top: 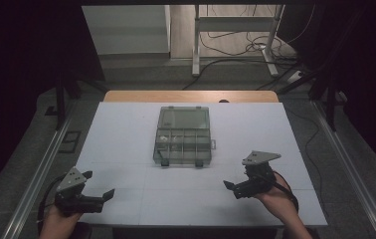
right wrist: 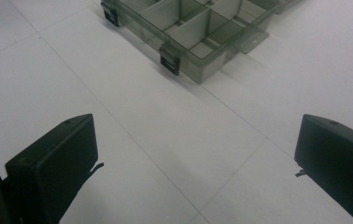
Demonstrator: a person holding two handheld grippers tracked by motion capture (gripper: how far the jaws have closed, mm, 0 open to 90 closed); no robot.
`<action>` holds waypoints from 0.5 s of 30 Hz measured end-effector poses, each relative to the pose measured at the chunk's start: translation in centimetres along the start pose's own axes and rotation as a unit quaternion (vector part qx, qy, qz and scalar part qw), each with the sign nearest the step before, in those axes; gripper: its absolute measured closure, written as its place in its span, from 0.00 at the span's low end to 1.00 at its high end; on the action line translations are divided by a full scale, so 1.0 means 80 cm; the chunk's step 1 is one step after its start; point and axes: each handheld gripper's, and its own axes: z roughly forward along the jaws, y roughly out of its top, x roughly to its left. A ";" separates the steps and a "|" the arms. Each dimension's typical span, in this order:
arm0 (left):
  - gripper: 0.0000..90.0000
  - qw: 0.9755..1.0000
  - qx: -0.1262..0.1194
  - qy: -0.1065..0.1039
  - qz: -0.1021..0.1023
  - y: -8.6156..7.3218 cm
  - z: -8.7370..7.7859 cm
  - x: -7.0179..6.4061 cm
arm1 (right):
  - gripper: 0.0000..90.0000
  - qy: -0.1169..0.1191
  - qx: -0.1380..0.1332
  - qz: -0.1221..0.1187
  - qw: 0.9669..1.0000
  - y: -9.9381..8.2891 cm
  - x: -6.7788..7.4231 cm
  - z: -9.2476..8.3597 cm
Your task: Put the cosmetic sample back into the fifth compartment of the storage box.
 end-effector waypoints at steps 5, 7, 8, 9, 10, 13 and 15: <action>0.00 1.000 0.000 0.000 0.000 0.000 0.000 0.000 | 0.00 -0.010 -0.007 0.008 1.000 -0.008 -0.006 -0.012; 0.00 1.000 0.000 0.001 0.000 0.000 0.000 0.000 | 0.00 -0.014 -0.010 0.010 1.000 -0.011 -0.008 -0.016; 0.00 1.000 0.000 0.001 0.000 0.000 0.000 0.000 | 0.00 -0.014 -0.010 0.011 1.000 -0.013 -0.009 -0.018; 0.00 1.000 0.000 0.001 -0.001 0.000 0.000 0.000 | 0.00 -0.015 -0.011 0.014 1.000 -0.014 -0.010 -0.020; 0.00 1.000 0.000 0.001 -0.001 0.000 0.000 0.000 | 0.00 -0.017 -0.012 0.014 1.000 -0.016 -0.011 -0.021; 0.00 1.000 0.000 0.001 0.000 0.000 0.000 0.000 | 0.00 -0.020 -0.014 0.020 0.999 -0.020 -0.013 -0.027; 0.00 1.000 0.000 0.001 -0.001 0.000 0.000 0.000 | 0.00 -0.024 -0.015 0.022 0.999 -0.022 -0.014 -0.029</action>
